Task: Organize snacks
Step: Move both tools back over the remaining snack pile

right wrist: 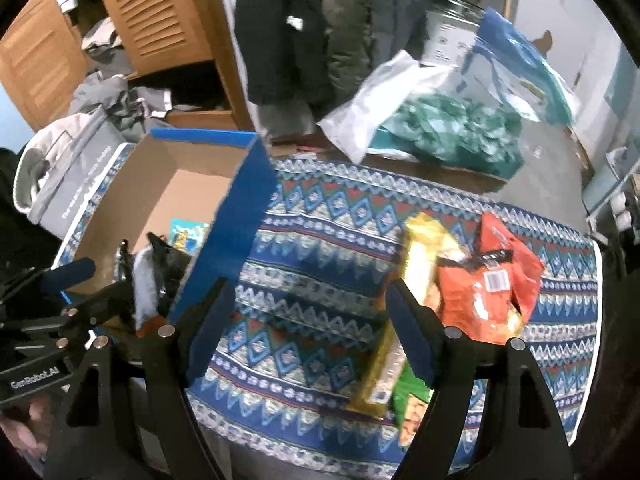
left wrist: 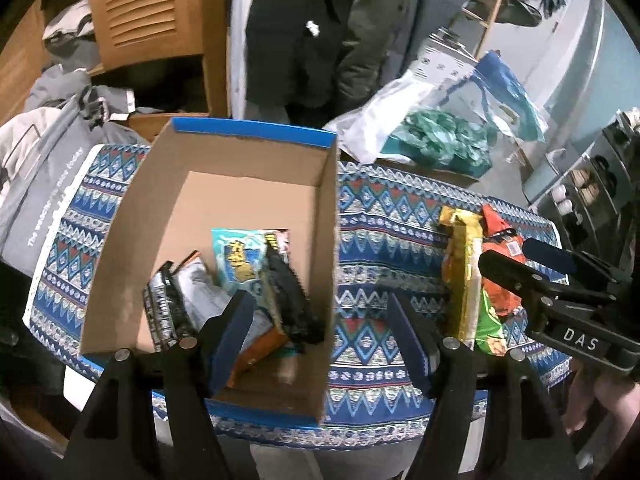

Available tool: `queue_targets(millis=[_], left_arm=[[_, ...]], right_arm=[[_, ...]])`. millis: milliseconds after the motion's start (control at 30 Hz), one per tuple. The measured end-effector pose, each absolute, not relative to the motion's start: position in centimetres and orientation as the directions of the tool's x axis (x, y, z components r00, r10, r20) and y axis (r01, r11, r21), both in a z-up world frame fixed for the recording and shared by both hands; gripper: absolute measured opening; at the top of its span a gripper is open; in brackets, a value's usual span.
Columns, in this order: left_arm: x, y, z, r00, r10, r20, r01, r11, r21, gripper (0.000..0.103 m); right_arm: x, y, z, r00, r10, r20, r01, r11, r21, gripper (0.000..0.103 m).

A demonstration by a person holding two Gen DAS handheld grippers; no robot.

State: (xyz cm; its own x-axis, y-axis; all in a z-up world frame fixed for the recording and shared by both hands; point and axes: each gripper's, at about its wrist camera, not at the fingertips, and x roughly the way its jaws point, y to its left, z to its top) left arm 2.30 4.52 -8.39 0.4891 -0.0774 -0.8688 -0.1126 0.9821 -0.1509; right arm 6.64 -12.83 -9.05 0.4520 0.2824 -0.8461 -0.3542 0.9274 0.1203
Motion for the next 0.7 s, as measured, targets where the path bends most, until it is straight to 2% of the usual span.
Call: queue_targets(millis=[267,700], left_arm=[[3.1,0.8,-8.8,0.475,-0.104,-0.874,-0.053,0.988,-0.147,0.074],[4.6,-5.1,-11.5,0.409,-0.123,-0.904,0.019,0.992,-0.127,0.074]], right_arm=[[6.7,-17.4,-9.6,0.472,0.238,-0.849,-0.291,0.951,0.105,0.078],[6.1,-24.0,-13.0,0.428,0.220,-0.876,-0.193,0.970,0.149,0.078]])
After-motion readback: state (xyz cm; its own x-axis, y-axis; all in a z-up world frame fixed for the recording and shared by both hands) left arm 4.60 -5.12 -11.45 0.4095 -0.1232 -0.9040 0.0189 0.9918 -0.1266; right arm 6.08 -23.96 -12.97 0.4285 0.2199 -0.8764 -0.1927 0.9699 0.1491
